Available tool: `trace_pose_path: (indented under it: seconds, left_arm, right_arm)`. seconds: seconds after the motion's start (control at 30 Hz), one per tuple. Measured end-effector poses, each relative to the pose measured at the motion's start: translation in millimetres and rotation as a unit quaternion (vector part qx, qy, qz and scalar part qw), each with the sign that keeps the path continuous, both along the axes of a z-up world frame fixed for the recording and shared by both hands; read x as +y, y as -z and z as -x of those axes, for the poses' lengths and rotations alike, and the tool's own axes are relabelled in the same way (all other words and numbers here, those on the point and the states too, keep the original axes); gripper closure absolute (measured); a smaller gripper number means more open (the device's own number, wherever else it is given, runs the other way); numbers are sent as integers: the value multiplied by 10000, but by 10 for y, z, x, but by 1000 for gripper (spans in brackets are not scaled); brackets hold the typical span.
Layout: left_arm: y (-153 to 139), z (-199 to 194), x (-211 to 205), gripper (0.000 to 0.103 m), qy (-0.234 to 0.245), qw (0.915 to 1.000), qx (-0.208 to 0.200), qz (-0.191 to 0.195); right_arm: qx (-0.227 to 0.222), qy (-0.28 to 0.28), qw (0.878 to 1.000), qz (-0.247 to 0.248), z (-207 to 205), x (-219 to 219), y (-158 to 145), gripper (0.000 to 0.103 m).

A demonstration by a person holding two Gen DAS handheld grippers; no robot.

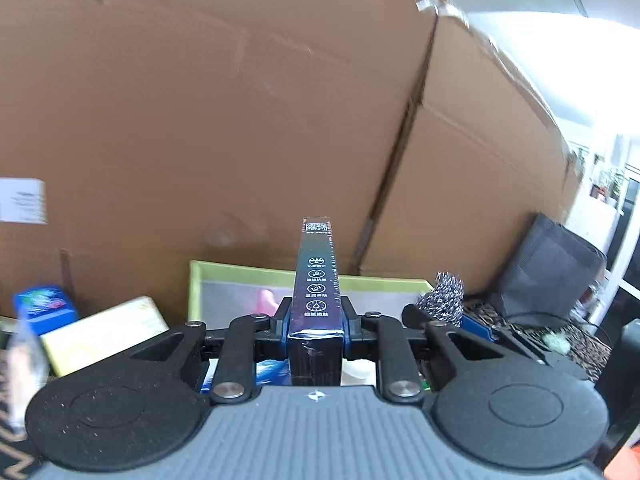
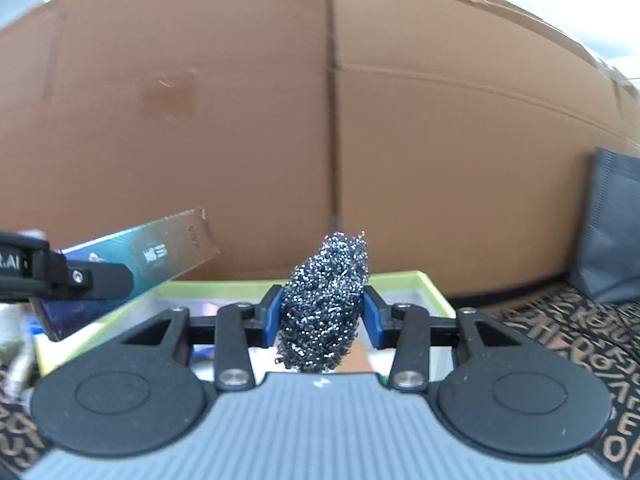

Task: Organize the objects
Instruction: 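Carry steel wool and slim box into the light-green box and open both tools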

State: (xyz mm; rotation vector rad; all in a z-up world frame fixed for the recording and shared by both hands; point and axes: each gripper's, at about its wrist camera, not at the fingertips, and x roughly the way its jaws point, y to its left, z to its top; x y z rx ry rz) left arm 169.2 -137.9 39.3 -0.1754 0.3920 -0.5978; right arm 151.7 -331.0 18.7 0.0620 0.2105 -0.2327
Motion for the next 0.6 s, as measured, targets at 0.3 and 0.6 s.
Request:
trace_pose_path:
  seconds: [0.3,0.6]
  left_arm:
    - [154,-70,167,29,-122,9983,264,515]
    - [57,143,275,8,-271,9986,-203,406]
  right_arm:
    - [-339,841,9953,-329,127,-178,17,1]
    - [-288,689,9967,-329,130,-176,11,0]
